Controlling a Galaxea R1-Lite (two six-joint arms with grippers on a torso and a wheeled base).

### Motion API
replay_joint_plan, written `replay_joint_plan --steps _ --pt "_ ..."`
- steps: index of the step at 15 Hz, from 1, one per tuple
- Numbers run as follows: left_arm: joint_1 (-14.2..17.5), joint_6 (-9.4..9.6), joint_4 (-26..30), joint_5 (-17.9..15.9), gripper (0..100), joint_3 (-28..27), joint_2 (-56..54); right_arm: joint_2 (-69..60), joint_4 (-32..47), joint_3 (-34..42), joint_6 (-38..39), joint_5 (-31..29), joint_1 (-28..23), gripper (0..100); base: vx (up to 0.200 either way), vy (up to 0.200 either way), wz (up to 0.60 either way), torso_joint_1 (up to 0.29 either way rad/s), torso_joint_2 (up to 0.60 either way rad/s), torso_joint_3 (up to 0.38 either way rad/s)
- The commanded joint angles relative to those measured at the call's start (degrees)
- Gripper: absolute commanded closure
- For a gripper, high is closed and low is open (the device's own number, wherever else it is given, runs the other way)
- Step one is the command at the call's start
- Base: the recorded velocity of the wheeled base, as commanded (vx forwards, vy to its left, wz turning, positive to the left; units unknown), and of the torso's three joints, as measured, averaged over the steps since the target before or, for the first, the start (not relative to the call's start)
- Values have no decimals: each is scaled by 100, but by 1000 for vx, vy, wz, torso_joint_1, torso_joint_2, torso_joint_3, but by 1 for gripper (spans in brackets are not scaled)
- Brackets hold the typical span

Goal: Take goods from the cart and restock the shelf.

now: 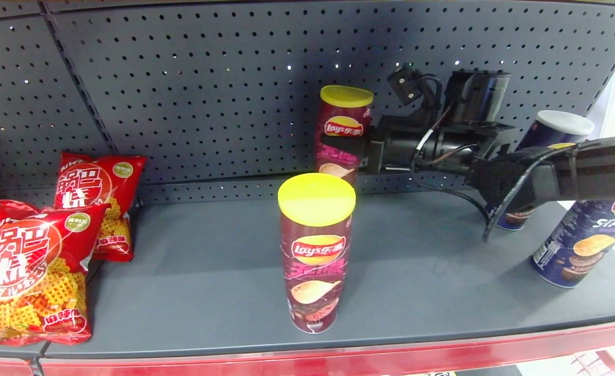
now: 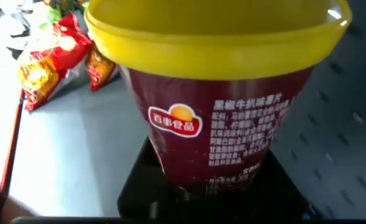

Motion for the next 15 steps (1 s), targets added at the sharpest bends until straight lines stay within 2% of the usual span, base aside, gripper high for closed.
replay_joint_plan --steps 1,7,15 --pt "1 -4 9 4 0 -8 17 381 11 -252 7 21 165 100 0 0 0 0 0 0" --pt "1 -4 0 4 0 0 17 504 11 -199 -265 451 411 100 0 0 0 0 0 0" --pt "1 -4 0 4 0 0 17 460 11 47 -362 820 271 100 0 0 0 0 0 0"
